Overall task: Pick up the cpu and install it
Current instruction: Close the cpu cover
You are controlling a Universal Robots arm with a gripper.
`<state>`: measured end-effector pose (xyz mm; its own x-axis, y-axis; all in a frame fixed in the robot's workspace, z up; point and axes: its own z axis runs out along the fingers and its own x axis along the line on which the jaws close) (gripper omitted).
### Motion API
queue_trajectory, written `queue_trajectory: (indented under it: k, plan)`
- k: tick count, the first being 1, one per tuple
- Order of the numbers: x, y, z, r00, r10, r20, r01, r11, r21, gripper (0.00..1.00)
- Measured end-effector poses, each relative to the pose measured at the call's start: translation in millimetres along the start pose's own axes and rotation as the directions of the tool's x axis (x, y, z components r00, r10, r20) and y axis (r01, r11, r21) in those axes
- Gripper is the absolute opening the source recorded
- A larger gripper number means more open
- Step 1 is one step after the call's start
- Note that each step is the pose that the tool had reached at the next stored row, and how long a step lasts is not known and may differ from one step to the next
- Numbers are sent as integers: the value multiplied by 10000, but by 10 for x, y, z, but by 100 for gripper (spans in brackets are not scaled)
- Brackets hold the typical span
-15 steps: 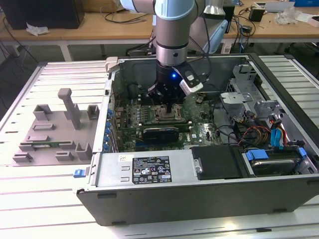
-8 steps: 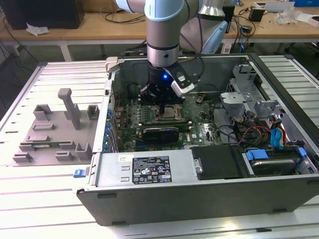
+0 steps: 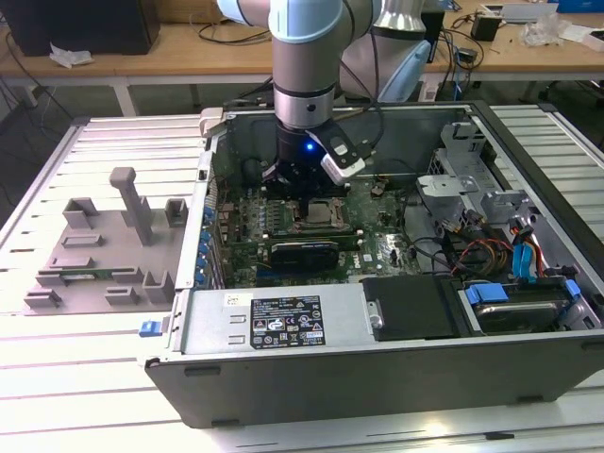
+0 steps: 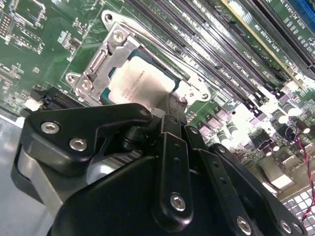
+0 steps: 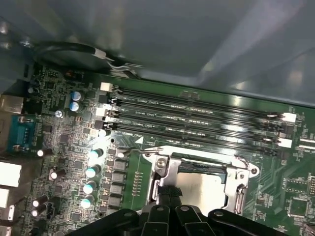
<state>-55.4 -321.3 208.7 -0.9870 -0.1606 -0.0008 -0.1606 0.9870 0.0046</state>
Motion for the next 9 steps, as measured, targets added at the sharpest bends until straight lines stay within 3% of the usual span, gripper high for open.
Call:
queue_trajectory:
  k: [9]
  plan:
    - [5, 0, 34, 10000, -52, -4, 52, 10000, 3, 11]
